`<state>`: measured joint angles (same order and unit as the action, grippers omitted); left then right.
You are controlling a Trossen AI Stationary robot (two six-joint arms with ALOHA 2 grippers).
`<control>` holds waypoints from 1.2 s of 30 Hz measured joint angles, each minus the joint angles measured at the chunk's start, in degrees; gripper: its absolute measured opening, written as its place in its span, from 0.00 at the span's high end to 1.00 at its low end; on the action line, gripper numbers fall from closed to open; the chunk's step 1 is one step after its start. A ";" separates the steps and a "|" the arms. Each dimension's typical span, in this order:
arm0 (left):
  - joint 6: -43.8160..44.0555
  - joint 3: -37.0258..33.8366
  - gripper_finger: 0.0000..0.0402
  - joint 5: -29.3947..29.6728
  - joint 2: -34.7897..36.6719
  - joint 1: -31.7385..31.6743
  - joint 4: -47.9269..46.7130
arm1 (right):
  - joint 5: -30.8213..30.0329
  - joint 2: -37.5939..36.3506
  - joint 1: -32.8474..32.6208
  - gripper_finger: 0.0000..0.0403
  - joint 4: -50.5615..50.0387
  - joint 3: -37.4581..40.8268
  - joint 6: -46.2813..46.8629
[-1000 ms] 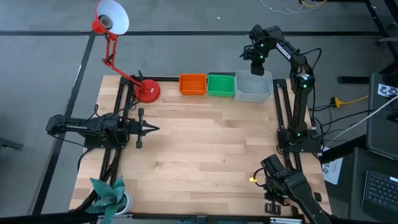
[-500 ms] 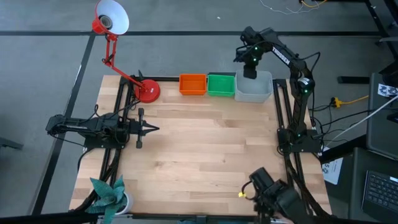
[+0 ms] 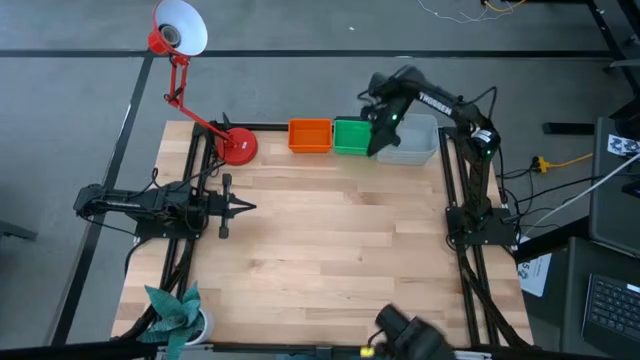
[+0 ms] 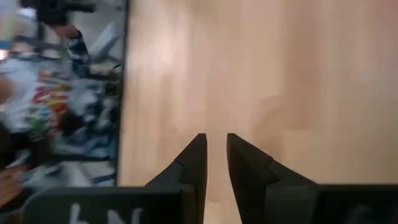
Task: Stack baskets by color
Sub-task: Stack the gray bin on the top gray bin
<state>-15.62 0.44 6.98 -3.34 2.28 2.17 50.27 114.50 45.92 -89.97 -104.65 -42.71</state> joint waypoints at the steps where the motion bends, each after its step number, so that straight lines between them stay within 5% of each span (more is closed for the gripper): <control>1: 0.01 0.01 1.00 -0.01 -0.01 0.00 -0.01 | 0.64 0.00 -1.18 0.85 0.00 1.58 0.04; 10: 0.00 -0.01 1.00 1.02 0.00 -0.01 0.11 | -1.49 0.00 -18.31 0.85 5.74 18.16 6.35; 19: 0.02 -0.01 1.00 1.03 0.00 -0.02 0.10 | -19.11 -1.48 -33.37 0.85 14.71 26.83 23.18; 28: 0.02 0.01 1.00 1.05 -0.01 -0.02 0.08 | -47.28 -16.34 -24.75 0.85 33.62 40.69 39.86; 36: 0.02 -0.01 1.00 1.05 -0.01 0.00 0.07 | -49.58 -23.95 -13.65 0.85 44.41 53.43 44.13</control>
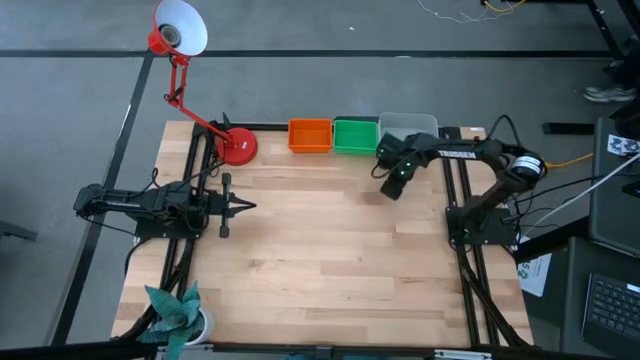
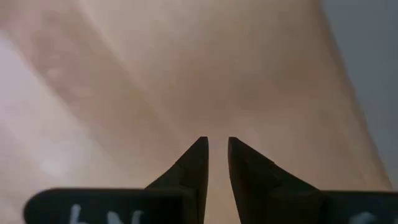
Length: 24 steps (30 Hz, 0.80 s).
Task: Stack baskets by color
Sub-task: Stack the gray bin on the top gray bin
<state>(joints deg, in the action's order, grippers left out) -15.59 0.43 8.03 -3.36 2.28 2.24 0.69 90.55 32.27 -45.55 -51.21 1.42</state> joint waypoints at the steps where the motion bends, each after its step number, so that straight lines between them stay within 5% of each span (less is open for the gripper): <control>1: 0.00 0.02 1.00 0.00 0.00 0.00 0.00 | -1.10 -0.36 0.93 0.85 0.66 0.58 0.06; 7: 0.00 0.02 1.00 0.00 0.00 0.00 -0.02 | -12.30 -0.63 5.26 0.85 4.53 2.06 0.98; 24: 0.00 0.02 1.00 0.00 0.00 -0.02 -0.04 | -12.44 -0.73 7.85 0.85 5.99 2.75 -0.29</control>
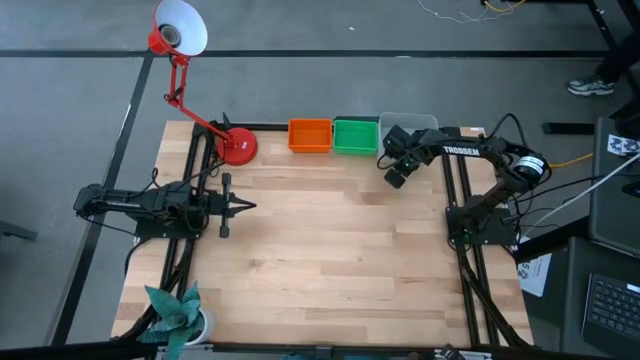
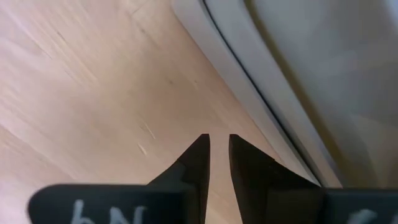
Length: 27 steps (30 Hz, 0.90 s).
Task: Stack baskets by color
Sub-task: Stack the gray bin on the top gray bin
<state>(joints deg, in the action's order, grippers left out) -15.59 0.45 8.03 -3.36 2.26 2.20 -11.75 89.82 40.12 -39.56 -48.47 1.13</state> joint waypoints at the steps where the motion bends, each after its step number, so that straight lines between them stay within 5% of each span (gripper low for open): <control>1: 0.00 0.00 1.00 0.00 0.00 0.02 0.00 | -0.04 0.01 0.00 0.85 -0.01 0.00 0.27; 27: 0.00 0.00 1.00 0.02 0.00 0.02 0.00 | 2.94 -8.04 -3.67 0.85 -9.48 0.11 8.26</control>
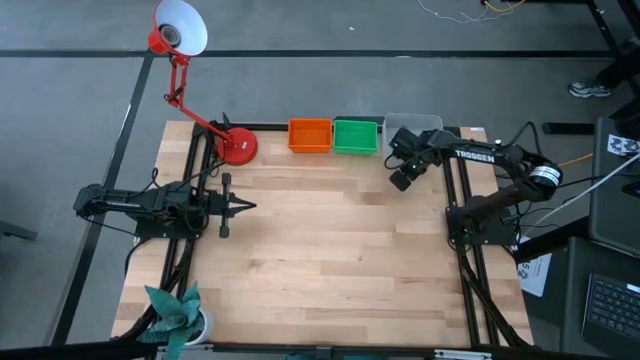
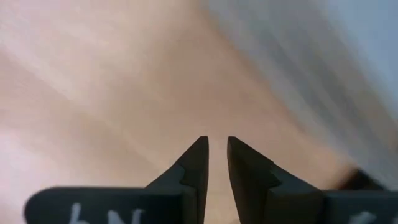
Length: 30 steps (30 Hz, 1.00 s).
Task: Stack baskets by color
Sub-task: Stack the gray bin on the top gray bin, then return to Home Position
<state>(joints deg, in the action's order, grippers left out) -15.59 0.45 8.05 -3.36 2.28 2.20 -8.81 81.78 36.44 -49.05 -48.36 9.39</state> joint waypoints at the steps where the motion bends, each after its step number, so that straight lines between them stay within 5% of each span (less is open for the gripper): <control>1: 0.00 0.00 1.00 0.00 0.00 -0.02 0.00 | 1.19 -0.25 -1.04 0.85 0.17 0.00 0.45; 7: -0.02 0.00 1.00 -0.01 0.00 0.00 0.00 | 2.30 -8.32 -9.34 0.85 9.91 2.21 1.15; 14: -0.01 0.00 1.00 0.00 0.00 0.00 0.00 | 3.05 -23.27 -22.54 0.85 42.80 23.13 8.82; 18: 0.00 0.00 1.00 -0.02 0.00 0.00 0.00 | -2.48 -30.48 -30.54 0.85 55.75 32.69 11.41; 23: -0.02 0.00 1.00 -0.02 0.00 -0.01 0.00 | -12.18 -37.69 -37.53 0.85 59.51 38.15 8.47; 30: -0.01 -0.01 1.00 -0.01 0.02 -0.02 -0.01 | -14.08 -46.79 -41.29 0.85 58.99 42.09 2.18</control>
<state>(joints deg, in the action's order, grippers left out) -15.60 0.44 8.04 -3.33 2.26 2.18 -22.89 34.99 -4.84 9.95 -6.27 11.57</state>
